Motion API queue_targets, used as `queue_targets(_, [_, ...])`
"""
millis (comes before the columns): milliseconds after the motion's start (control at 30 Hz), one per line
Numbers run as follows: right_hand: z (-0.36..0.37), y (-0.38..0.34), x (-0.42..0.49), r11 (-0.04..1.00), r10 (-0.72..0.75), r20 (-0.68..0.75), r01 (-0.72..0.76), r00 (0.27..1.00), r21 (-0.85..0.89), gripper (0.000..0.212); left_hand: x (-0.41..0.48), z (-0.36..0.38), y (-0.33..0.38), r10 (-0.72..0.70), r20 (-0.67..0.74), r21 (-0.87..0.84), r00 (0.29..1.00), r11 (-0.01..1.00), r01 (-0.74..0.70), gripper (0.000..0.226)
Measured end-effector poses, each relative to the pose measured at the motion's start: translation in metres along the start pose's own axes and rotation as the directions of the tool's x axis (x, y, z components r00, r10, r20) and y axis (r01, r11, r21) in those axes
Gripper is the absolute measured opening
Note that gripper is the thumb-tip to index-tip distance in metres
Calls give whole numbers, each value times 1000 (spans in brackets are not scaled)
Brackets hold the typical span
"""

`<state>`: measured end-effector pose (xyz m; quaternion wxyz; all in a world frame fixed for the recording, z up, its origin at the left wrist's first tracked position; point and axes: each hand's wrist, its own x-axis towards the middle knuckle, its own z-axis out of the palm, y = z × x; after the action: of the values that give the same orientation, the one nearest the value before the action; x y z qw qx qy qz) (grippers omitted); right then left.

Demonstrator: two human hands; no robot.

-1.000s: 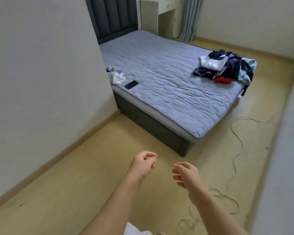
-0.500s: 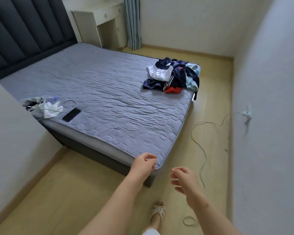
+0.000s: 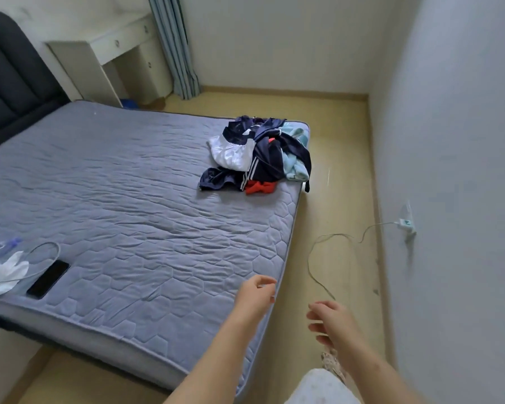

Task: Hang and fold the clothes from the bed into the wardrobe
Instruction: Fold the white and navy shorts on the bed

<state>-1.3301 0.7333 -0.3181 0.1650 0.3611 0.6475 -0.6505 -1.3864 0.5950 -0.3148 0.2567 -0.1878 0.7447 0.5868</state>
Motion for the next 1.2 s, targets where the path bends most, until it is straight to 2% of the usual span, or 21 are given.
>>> queue_targets(133, [-37,-56,77,1000,-9,31,10,999,-25,16,57,48,53,-40,22,-56,999,998,41,17])
queue_targets(333, [-89,-144,170,997,0,64,5,998,-82,19,135,101,140,-104,-50,-157,993,983,95,17])
queue_targets(500, [-98,-191,233,992,68,94,-57,993,-114,17,199,112,177,-160,-119,-187,980,973,137,19])
queue_targets(633, [-82,-231,286,985,87,123,-67,989,-158,16,252,102,198,-208,-141,-226,968,959,173,18])
queue_targets(967, [-6,-377,406,951,13,168,40,986,-307,13,394,34,298,-140,-243,-252,960,965,76,22])
queue_targets(1200, [33,-421,476,948,102,239,-22,966,-317,9,460,13,331,-232,-271,-300,934,942,147,21])
